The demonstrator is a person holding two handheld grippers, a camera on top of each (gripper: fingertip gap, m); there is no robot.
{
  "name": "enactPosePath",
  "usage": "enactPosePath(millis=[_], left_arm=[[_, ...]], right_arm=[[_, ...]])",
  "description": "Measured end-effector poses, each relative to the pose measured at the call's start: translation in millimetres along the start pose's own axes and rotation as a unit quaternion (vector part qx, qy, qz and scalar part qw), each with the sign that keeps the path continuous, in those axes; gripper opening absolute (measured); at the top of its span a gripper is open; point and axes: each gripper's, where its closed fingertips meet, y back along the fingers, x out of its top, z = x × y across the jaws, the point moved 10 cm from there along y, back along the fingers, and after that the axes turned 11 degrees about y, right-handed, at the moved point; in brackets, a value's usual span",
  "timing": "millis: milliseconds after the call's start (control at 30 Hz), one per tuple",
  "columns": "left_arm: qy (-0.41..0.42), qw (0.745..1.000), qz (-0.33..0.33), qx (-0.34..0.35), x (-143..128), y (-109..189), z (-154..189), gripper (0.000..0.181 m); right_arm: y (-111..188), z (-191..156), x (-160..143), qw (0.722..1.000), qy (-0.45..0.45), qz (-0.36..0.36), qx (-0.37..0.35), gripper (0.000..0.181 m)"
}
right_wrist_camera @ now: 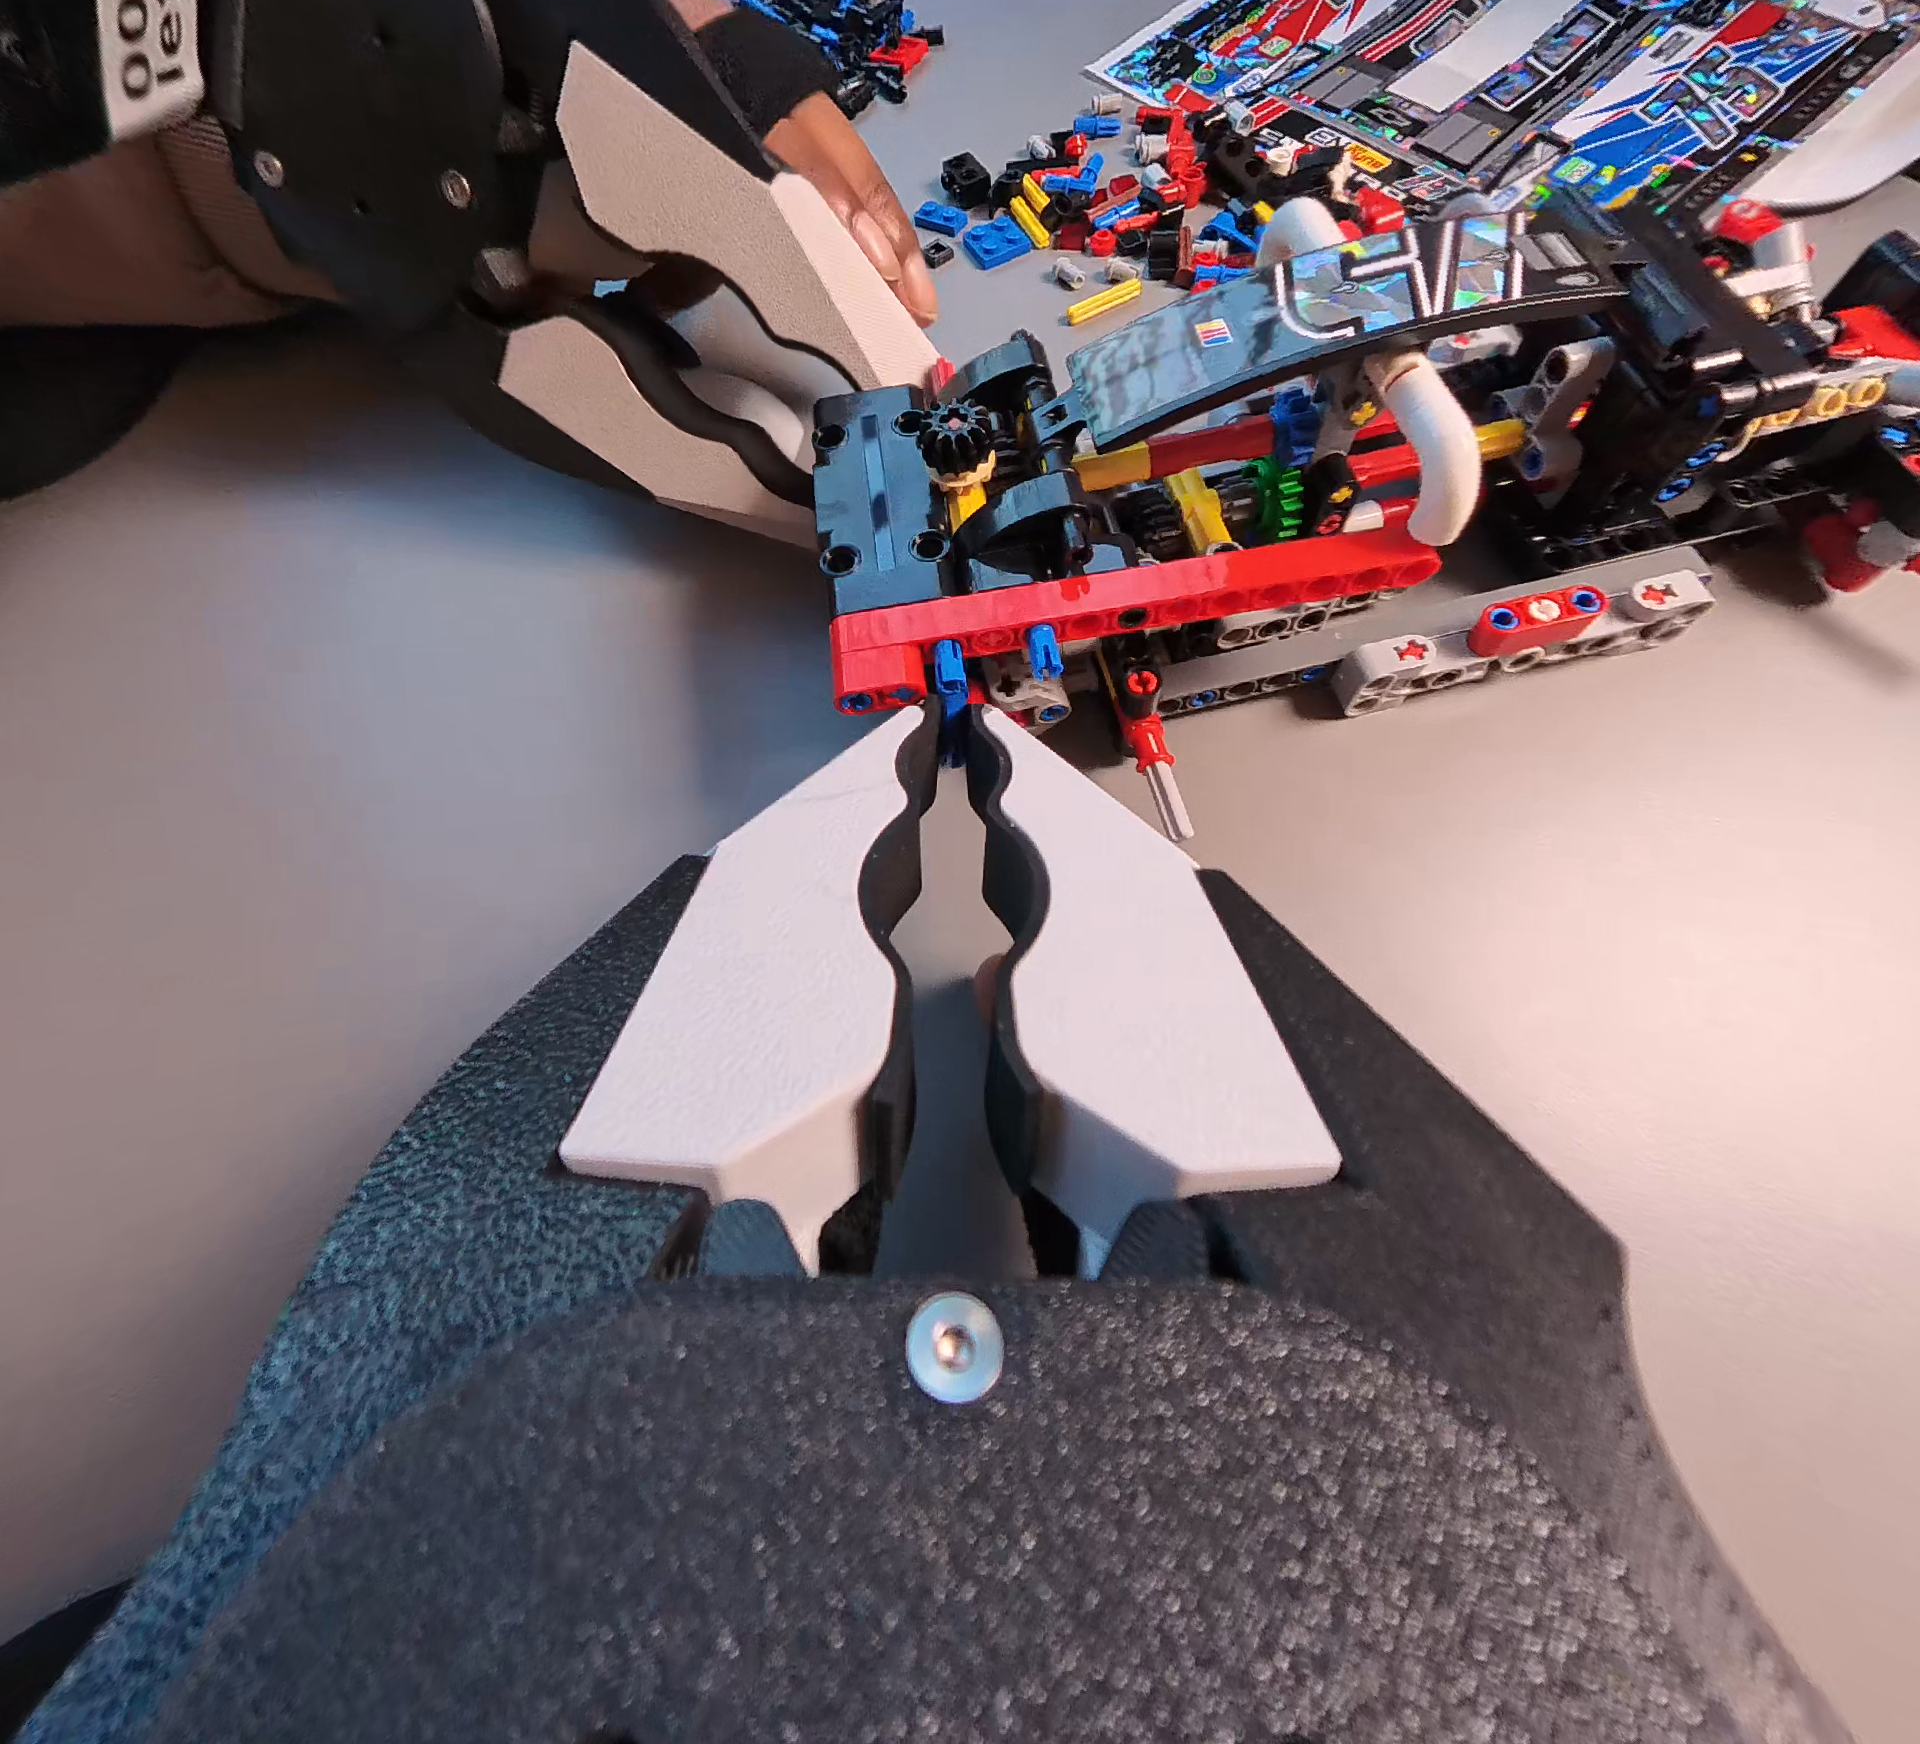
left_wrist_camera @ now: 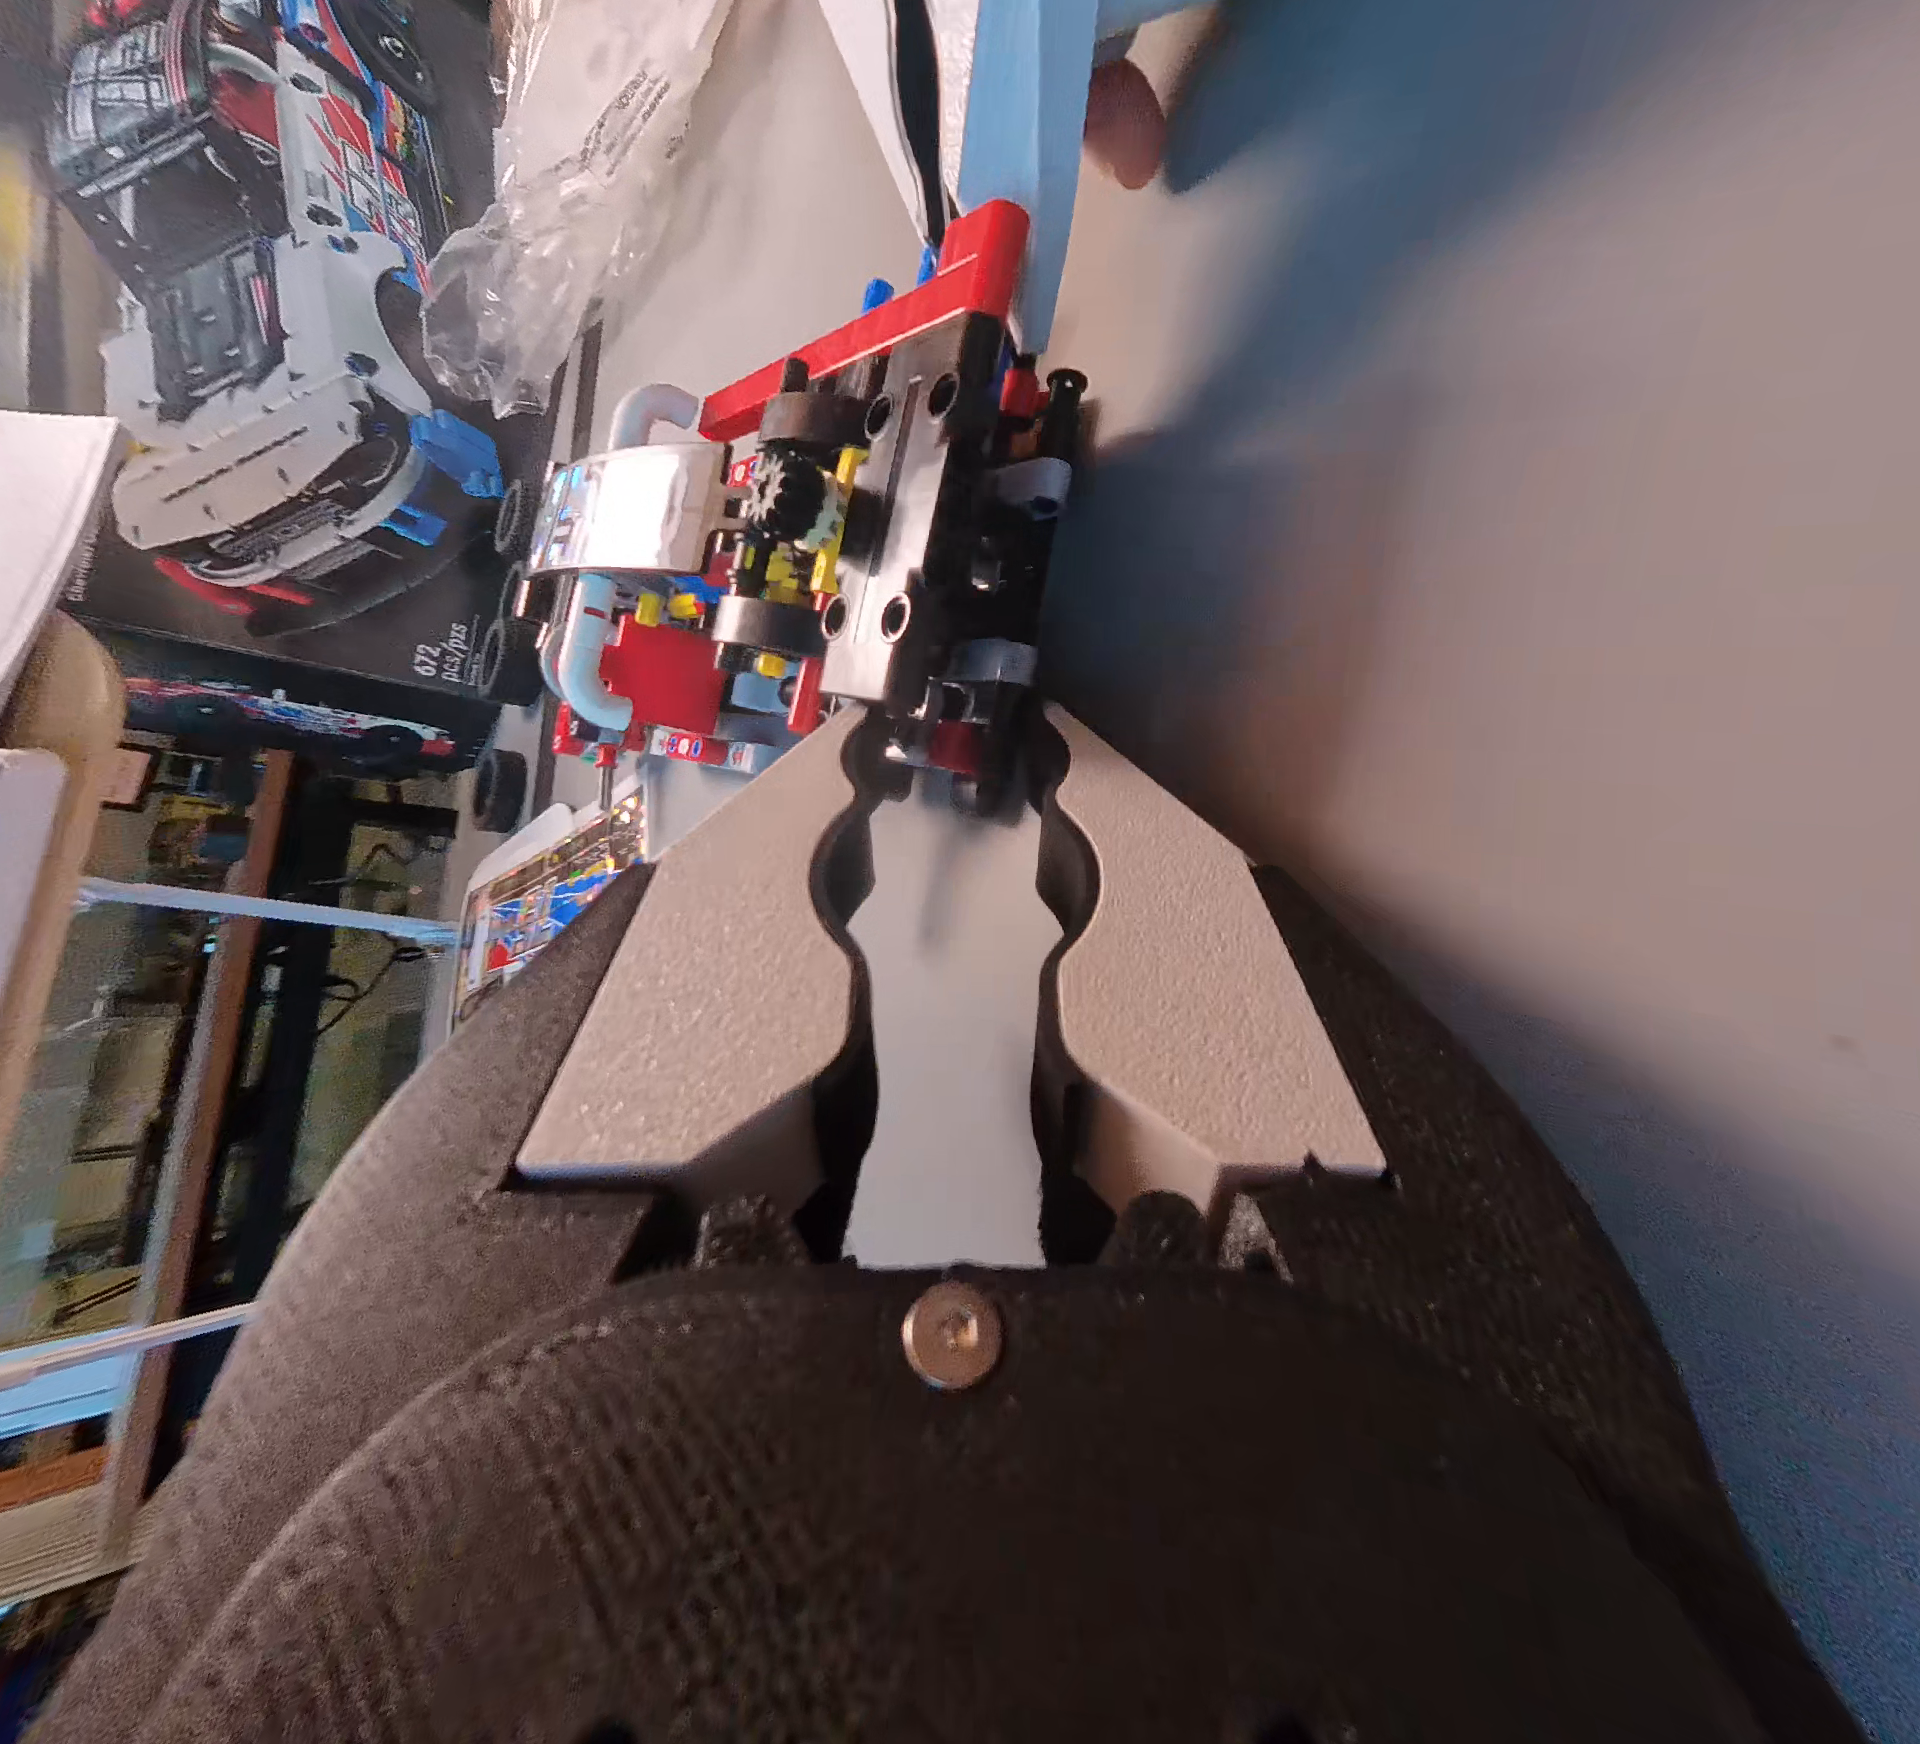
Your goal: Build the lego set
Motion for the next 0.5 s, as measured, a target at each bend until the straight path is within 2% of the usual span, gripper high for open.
enactPosePath(millis=[167,267,367,500], left_arm=[[0.023,1.0,-0.017,0.004,2.1,-3.0,-1.9,0.025],[0.002,1.0,-0.021,0.014,2.9,-4.2,-0.7,0.024],[-0.02,0.999,-0.014,0.027,1.9,-3.9,1.7,0.023],[0.001,1.0,0.008,0.027,3.6,4.2,0.6,0.022]], right_arm=[[0.4,0.6,-0.1,1.0,-0.004,0.002,0.001,0.001],[1.1,1.1,-0.4,1.0,-0.006,0.004,0.0,0.001],[3.1,1.1,-0.8,1.0,-0.004,0.008,-0.005,0.001],[11.4,0.4,-2.4,1.0,0.01,0.021,-0.014,0.002]])
